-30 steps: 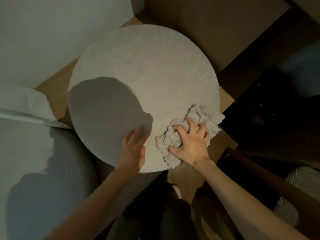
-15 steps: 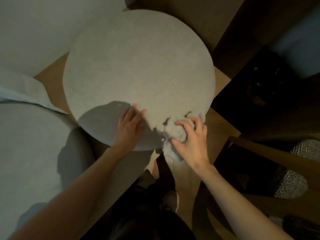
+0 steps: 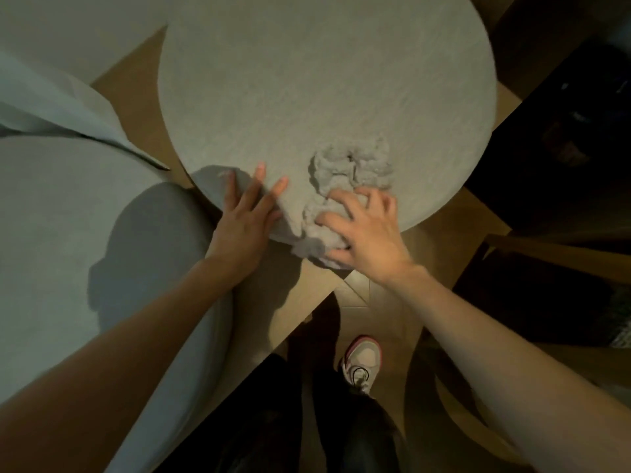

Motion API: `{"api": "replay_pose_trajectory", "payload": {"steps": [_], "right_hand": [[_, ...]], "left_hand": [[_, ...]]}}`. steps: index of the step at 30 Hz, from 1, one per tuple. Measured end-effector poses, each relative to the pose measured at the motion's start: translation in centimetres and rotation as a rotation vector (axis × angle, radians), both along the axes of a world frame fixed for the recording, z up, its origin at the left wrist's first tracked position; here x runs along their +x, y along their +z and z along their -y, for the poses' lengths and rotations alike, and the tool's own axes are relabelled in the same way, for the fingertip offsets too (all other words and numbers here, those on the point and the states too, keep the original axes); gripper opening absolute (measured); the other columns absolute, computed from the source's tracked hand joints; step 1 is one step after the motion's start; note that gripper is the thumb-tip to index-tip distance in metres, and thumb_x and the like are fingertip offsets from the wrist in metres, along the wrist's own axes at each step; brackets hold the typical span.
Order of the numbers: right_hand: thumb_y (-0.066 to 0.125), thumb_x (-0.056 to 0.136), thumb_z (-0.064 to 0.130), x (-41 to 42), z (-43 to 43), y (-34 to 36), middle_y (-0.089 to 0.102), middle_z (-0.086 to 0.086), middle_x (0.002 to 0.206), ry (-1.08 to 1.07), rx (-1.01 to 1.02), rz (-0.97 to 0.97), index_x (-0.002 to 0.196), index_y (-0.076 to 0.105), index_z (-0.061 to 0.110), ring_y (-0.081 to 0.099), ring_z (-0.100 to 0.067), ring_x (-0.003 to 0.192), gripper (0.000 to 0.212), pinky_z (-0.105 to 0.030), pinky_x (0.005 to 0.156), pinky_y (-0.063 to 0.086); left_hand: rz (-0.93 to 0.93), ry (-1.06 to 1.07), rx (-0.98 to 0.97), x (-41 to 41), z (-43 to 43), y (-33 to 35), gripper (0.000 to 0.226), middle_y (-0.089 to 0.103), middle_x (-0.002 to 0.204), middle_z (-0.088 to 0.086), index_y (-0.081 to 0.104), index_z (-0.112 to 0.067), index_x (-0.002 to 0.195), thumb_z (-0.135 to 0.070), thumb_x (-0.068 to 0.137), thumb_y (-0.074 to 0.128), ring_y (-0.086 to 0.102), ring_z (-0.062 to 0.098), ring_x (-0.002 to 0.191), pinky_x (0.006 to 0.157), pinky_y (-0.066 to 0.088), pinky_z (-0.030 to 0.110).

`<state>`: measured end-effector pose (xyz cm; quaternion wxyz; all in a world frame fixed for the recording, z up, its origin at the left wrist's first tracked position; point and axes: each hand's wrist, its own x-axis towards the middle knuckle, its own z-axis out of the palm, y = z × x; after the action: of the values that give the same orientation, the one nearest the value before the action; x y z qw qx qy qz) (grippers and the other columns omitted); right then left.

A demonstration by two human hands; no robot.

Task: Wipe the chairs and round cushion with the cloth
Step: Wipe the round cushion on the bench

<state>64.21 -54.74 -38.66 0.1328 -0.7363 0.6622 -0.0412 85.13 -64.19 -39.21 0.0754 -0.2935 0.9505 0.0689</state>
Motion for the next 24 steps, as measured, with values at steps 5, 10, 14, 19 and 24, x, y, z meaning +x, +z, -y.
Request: {"api": "replay_pose_trajectory", "payload": {"steps": [5, 10, 14, 19, 24], "right_hand": [[0.078, 0.068, 0.031, -0.5, -3.7, 0.2, 0.045, -0.012, 0.133, -0.359, 0.075, 0.056, 0.106, 0.06, 0.023, 0.035, -0.04, 0.119, 0.043, -0.055, 0.093, 0.035], [0.081, 0.073, 0.022, 2.8, -1.7, 0.2, 0.038, -0.011, 0.137, -0.407, 0.042, 0.173, 0.11, 0.061, 0.023, 0.027, -0.038, 0.121, 0.042, -0.049, 0.099, 0.035], [0.074, 0.08, 0.028, 5.8, 1.9, 0.4, 0.032, -0.007, 0.139, -0.293, 0.036, 0.234, 0.119, 0.058, 0.029, 0.023, -0.032, 0.122, 0.041, -0.041, 0.102, 0.03], [0.067, 0.082, 0.023, 6.5, 1.5, 1.8, 0.029, -0.002, 0.141, -0.227, 0.143, 0.175, 0.124, 0.055, 0.03, 0.023, -0.032, 0.125, 0.043, -0.043, 0.104, 0.036], [0.069, 0.078, 0.02, 1.3, -1.5, 4.9, 0.038, 0.0, 0.135, -0.44, 0.132, 0.174, 0.121, 0.055, 0.03, 0.027, -0.028, 0.122, 0.045, -0.04, 0.101, 0.035]], "left_hand": [[0.04, 0.113, 0.012, 0.8, 0.8, -1.1, 0.064, -0.012, 0.159, 0.009, 0.005, -0.018, 0.151, -0.006, 0.099, 0.041, -0.019, 0.038, 0.142, 0.114, -0.016, 0.054], [0.173, 0.081, -0.058, 2.0, 4.3, -1.7, 0.066, -0.016, 0.159, 0.01, -0.017, -0.017, 0.149, -0.007, 0.103, 0.028, -0.01, 0.036, 0.146, 0.117, 0.002, 0.057], [0.19, 0.347, 0.185, 3.6, 9.3, 0.2, 0.066, -0.005, 0.16, 0.008, 0.006, -0.027, 0.153, 0.001, 0.098, 0.032, -0.001, 0.039, 0.146, 0.118, 0.004, 0.05], [0.308, 0.512, 0.339, 2.4, 9.5, 3.0, 0.061, -0.007, 0.161, 0.007, 0.003, -0.028, 0.153, -0.019, 0.102, 0.037, 0.006, 0.035, 0.146, 0.118, 0.014, 0.048], [0.353, 0.409, 0.288, 2.0, 9.5, 4.4, 0.06, -0.005, 0.161, 0.008, -0.002, -0.024, 0.153, -0.027, 0.103, 0.03, 0.007, 0.036, 0.146, 0.119, 0.01, 0.042]]}}
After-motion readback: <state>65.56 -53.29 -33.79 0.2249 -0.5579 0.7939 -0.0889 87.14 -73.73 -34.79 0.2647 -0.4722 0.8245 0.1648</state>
